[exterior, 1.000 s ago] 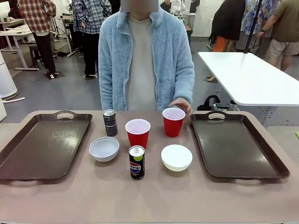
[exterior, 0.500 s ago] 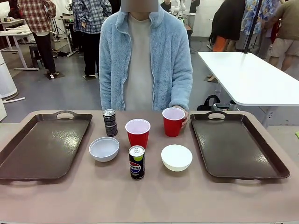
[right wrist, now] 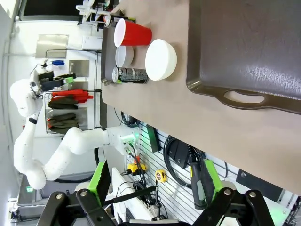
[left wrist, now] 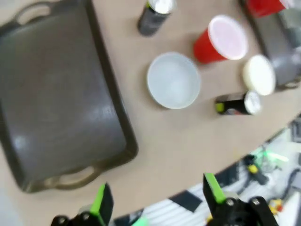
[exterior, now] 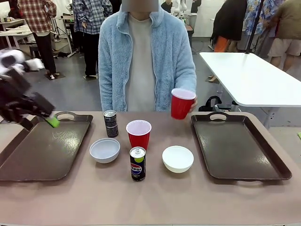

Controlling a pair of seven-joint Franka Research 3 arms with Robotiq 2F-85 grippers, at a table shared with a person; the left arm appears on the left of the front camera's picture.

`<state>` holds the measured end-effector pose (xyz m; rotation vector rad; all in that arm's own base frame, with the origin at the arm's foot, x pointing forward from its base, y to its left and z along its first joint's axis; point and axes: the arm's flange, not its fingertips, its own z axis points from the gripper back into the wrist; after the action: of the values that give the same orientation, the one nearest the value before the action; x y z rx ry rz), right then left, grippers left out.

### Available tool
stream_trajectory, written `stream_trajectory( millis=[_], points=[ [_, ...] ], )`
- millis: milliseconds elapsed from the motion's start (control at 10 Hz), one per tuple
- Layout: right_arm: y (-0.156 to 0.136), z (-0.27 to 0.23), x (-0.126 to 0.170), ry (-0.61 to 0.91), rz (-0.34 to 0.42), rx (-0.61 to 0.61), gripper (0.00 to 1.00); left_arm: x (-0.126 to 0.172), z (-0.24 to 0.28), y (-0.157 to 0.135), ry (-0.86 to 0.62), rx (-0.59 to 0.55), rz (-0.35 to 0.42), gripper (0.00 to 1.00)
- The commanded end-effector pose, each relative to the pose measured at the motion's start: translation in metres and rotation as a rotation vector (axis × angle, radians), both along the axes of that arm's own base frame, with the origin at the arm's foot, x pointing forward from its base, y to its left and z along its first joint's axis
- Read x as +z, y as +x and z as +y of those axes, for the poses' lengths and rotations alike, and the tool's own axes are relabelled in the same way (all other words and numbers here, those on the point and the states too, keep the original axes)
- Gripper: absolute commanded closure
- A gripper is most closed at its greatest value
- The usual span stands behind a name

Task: Prepare tableware on both trays.
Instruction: Pick up a Picnic Bowl from the table and place it on a Handle tray.

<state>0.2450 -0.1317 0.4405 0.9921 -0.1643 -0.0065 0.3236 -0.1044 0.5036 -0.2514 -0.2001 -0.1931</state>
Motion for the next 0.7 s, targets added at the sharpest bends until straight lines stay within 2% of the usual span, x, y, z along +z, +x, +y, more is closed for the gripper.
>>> stream_trajectory(
  millis=[0,100,200,400,600],
  points=[
    [0.001,0.0,-0.001,0.018,-0.013,0.0,0.0,-0.015,-0.031,0.046,0.141,0.048,0.073,0.0],
    [0.001,0.0,-0.001,0.018,-0.013,0.0,0.0,-0.032,-0.049,0.06,0.145,0.059,0.115,0.0],
    [0.001,0.0,-0.001,0.018,-0.013,0.0,0.0,-0.053,-0.063,0.069,0.167,0.066,0.121,0.0],
    [0.001,0.0,-0.001,0.018,-0.013,0.0,0.0,-0.087,-0.077,0.095,0.219,0.087,0.088,0.0],
    [0.001,0.0,-0.001,0.018,-0.013,0.0,0.0,-0.107,-0.08,0.116,0.217,0.113,0.03,0.0]
  ],
)
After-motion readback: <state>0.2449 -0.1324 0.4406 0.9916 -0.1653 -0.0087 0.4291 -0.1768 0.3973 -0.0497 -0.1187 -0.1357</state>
